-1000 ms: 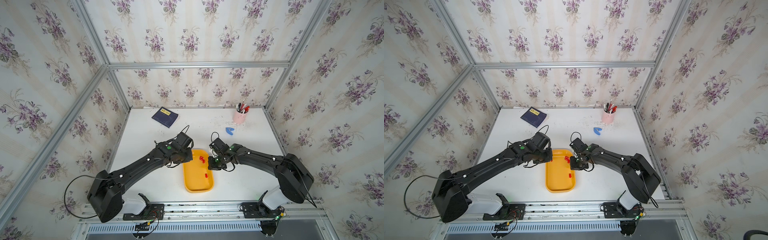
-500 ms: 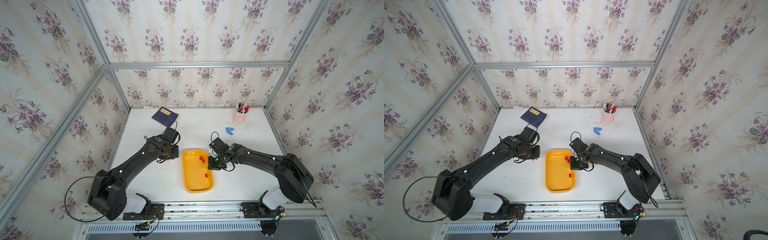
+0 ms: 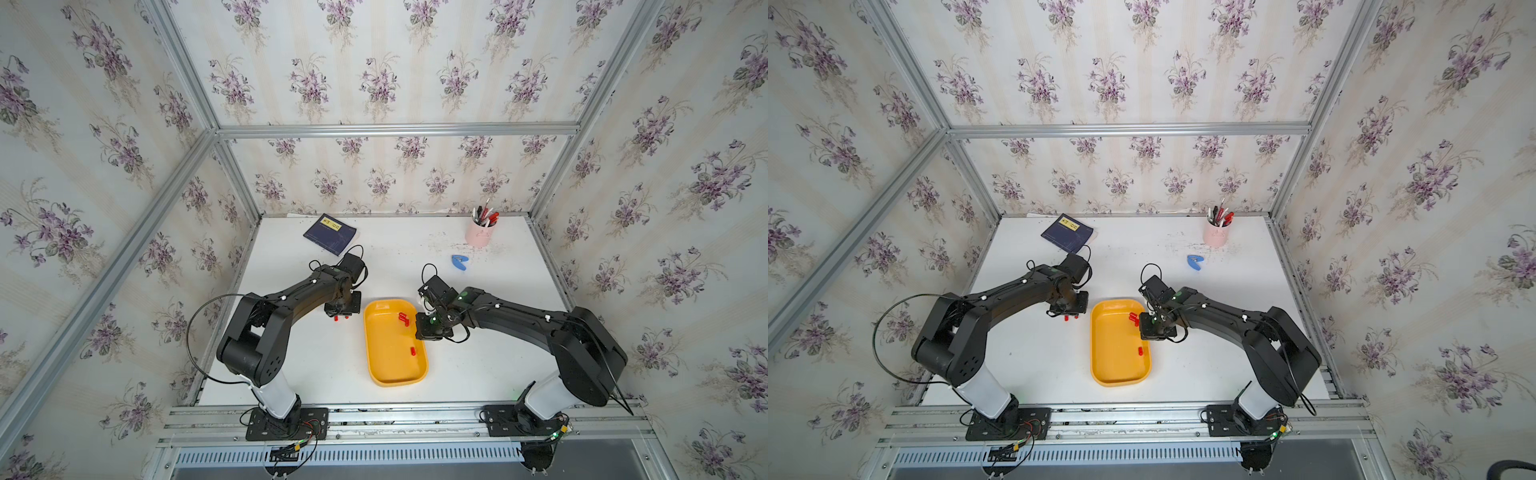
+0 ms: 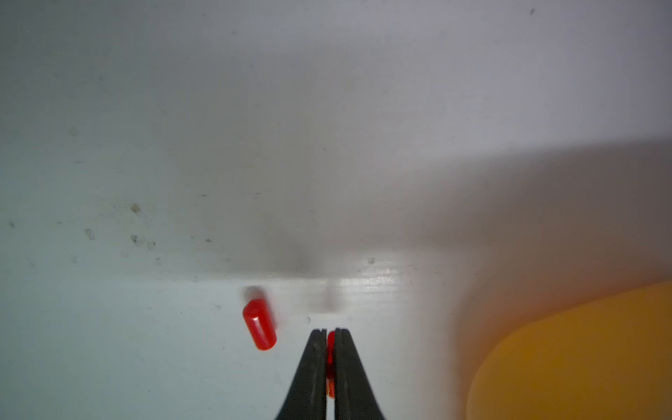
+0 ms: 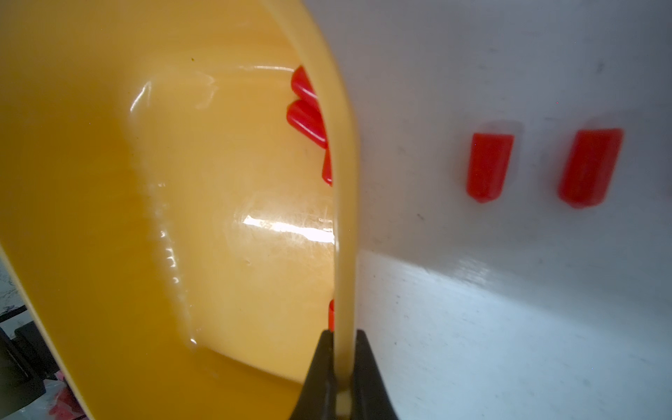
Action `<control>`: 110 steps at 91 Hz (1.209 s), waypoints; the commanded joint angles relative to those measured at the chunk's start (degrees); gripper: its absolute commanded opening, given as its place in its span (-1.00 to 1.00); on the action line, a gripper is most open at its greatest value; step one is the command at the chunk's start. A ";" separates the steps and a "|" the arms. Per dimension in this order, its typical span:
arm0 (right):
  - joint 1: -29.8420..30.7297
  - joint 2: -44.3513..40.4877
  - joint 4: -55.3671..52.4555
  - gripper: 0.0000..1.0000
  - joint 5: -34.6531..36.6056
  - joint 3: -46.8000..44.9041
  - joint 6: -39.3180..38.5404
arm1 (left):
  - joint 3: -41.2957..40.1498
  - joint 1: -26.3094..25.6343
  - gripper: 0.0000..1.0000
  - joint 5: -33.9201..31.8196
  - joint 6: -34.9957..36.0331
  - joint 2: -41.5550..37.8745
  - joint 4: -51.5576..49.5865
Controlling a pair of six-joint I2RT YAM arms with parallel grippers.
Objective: Take the screw protection sleeves out of the storage box
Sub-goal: Place the screw protection sleeve at the center of the board.
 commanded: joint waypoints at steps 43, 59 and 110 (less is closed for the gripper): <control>0.01 0.54 -1.31 -1.00 -0.01 -0.14 -0.83 | 1.43 0.30 -0.70 -4.78 0.86 4.67 0.85; -0.04 0.36 -1.32 -1.00 0.15 -0.23 -0.83 | 0.85 0.26 -0.58 -4.43 0.82 3.96 0.93; 0.01 -0.16 -1.21 -1.00 0.85 -0.41 -0.23 | 2.27 -1.70 -0.40 -3.45 -3.27 -8.17 -6.62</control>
